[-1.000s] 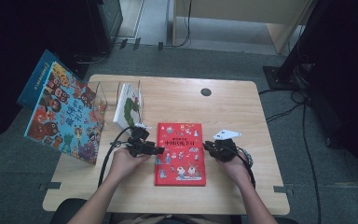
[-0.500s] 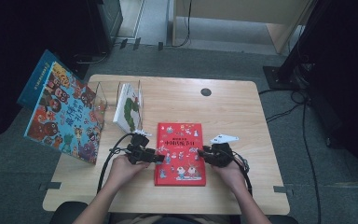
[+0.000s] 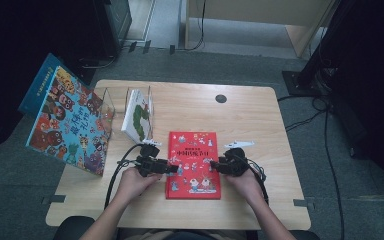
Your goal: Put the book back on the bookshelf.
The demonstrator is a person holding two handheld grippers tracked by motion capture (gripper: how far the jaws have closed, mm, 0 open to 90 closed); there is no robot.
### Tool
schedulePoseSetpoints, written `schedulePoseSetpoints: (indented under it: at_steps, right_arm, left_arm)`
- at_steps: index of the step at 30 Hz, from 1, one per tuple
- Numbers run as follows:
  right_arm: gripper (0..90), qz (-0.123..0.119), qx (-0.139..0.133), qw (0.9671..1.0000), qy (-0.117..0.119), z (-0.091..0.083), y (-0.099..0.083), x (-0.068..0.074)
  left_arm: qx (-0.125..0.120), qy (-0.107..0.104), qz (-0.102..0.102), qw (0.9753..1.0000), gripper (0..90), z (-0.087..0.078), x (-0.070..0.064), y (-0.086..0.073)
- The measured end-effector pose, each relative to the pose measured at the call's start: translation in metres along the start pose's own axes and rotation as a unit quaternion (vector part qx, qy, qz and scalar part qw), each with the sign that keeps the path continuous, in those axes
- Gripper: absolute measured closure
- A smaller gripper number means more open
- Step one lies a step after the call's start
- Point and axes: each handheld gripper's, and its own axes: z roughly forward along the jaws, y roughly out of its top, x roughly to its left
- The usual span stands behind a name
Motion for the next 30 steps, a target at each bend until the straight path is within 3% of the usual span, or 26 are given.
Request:
schedulePoseSetpoints:
  at_steps: [12, 16, 17, 19, 23, 30]
  right_arm:
    - [57.7, 0.069, 0.048, 0.9965, -0.004, 0.001, 0.010, 0.002]
    - [58.6, 0.078, 0.060, 0.9952, -0.003, 0.001, 0.014, 0.001]
    - [58.7, 0.083, 0.061, 0.9947, -0.002, 0.002, 0.015, 0.000]
    - [58.6, 0.084, 0.068, 0.9941, -0.004, 0.003, 0.018, 0.000]
    - [58.6, 0.081, 0.077, 0.9937, -0.002, 0.003, 0.020, -0.001]
    - [59.8, 0.085, 0.083, 0.9929, 0.001, 0.000, 0.019, -0.004]
  left_arm:
    - [0.002, 0.011, -0.001, 0.9999, 34.6, 0.001, -0.005, 0.000]
    - [0.011, 0.017, -0.001, 0.9998, 34.5, 0.001, -0.006, 0.001]
    - [0.021, 0.027, -0.008, 0.9994, 39.5, 0.000, -0.006, 0.002]
    - [0.038, 0.025, -0.010, 0.9989, 47.1, -0.003, -0.005, 0.004]
    - [0.038, 0.023, -0.029, 0.9986, 56.7, -0.009, 0.001, 0.005]
    - [0.057, 0.051, -0.034, 0.9965, 72.5, -0.015, 0.008, 0.005]
